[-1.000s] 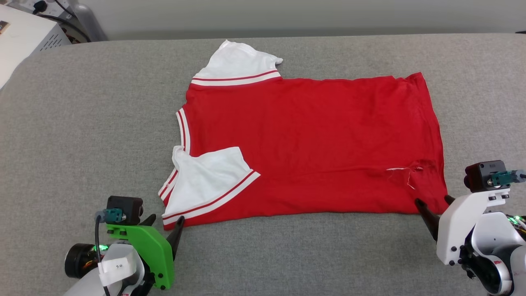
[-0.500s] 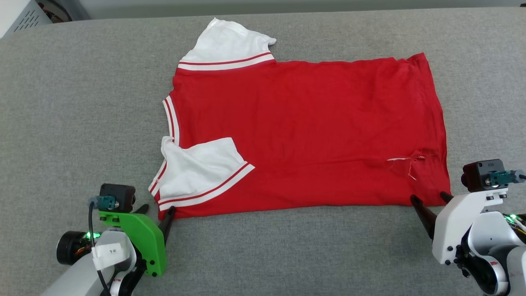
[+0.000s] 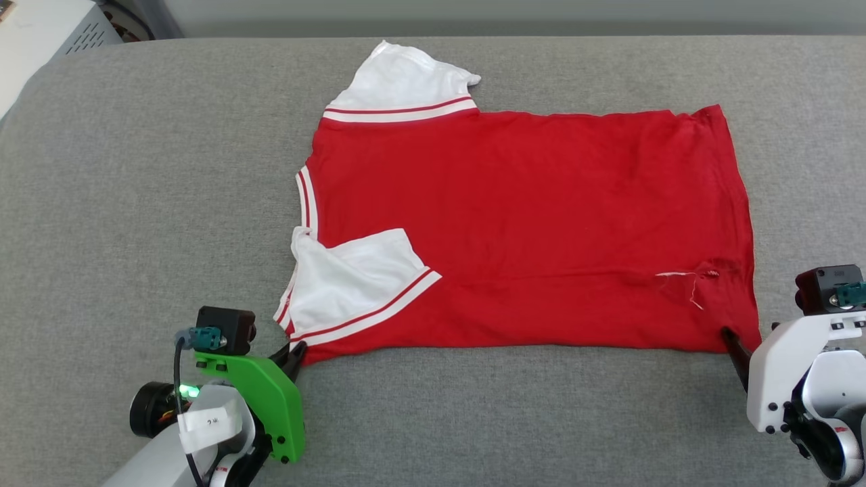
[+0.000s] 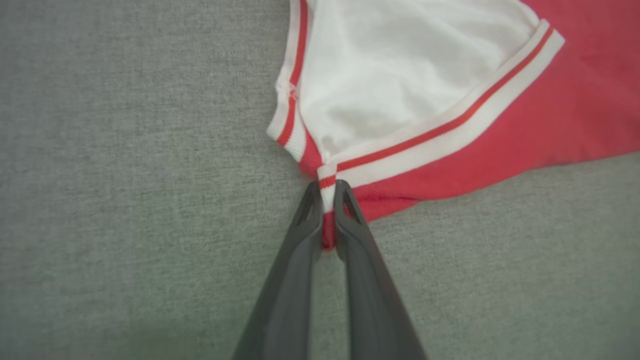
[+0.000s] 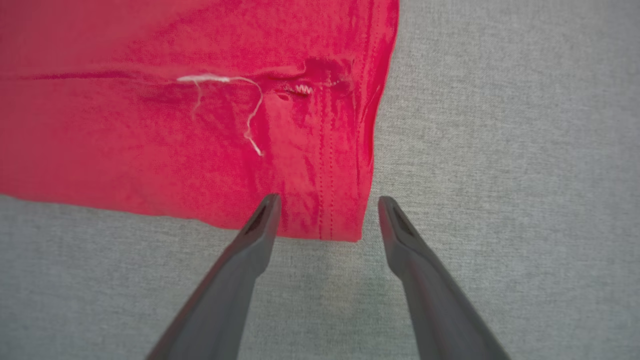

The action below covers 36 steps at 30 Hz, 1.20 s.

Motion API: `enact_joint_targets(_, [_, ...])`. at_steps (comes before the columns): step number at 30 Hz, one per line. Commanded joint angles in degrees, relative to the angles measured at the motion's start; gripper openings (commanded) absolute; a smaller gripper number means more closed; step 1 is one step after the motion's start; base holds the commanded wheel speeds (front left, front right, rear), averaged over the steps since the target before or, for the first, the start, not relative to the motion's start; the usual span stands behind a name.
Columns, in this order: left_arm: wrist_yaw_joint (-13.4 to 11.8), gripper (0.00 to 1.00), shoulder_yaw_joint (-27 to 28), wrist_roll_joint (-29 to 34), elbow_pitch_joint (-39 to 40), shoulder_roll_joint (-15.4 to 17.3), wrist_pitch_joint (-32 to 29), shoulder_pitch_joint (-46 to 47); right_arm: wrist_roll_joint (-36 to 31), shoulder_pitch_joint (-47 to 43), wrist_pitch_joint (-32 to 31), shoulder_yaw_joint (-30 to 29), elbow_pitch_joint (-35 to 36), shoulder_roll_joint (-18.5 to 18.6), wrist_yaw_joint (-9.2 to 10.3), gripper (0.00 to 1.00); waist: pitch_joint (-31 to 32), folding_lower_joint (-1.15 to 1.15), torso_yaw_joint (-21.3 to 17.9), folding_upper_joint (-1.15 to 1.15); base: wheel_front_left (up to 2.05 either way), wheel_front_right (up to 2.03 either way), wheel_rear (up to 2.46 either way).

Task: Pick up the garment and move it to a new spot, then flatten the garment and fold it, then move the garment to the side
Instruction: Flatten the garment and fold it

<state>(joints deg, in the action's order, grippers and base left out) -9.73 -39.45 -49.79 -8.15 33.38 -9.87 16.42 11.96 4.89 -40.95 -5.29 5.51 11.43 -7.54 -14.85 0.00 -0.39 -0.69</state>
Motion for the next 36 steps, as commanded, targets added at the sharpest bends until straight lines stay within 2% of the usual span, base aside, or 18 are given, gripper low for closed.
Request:
enact_joint_targets(1, [-0.7, 0.0, -0.28, 0.15, 1.33, 0.52, 0.08, -1.3, -0.78, 0.79, -0.32, -0.65, -0.96, 0.11, 0.05, 1.0, 0.66, 0.0, 1.11, 0.69, 0.0, 0.0, 0.0])
enact_joint_targets(8, [-3.12, 0.0, -0.1, 1.58, 10.54, 2.57, -0.65, -1.73, -3.49, 2.05, -1.24, -3.48, -6.57, -0.7, 0.05, 1.0, -0.16, 0.0, 2.66, 0.69, 0.0, 0.0, 0.0])
enact_joint_targets(14, [-4.09, 0.0, 0.15, 1.8, 14.48, 3.44, -1.21, -1.81, -2.71, 2.82, -1.25, -3.65, -11.15, -1.94, 0.05, 1.0, -1.28, 0.0, 3.06, 0.69, 0.0, 0.0, 0.0])
enact_joint_targets(15, [-4.19, 0.0, 0.2, 1.84, 14.69, 3.59, -1.27, -1.82, -2.51, 2.82, -1.46, -3.54, -11.77, -2.07, 0.05, 0.49, -1.36, 0.0, 3.06, 0.69, 0.0, 0.0, 0.0])
enact_joint_targets(17, [-4.4, 0.0, 0.28, 1.82, 14.88, 3.89, -1.42, -1.92, -2.09, 2.83, -1.67, -3.19, -12.84, -2.25, 0.05, 0.0, -1.43, 0.0, 3.0, 0.69, 0.0, 0.0, 0.0])
enact_joint_targets(27, [-4.81, 0.0, -0.41, 1.1, 13.0, 5.04, -3.03, -3.5, -1.05, 3.18, -0.13, -3.96, -14.5, -1.25, 0.05, 0.0, 1.25, 0.0, 1.98, 0.69, 0.0, 0.0, 0.0])
enact_joint_targets(36, [-4.8, 0.0, -1.4, -0.31, 11.55, 5.77, -3.93, -6.65, 1.97, -0.64, -2.94, -4.43, -9.73, 0.54, 0.05, 0.0, 5.61, 0.0, 1.44, 0.69, 0.0, 0.0, 0.0])
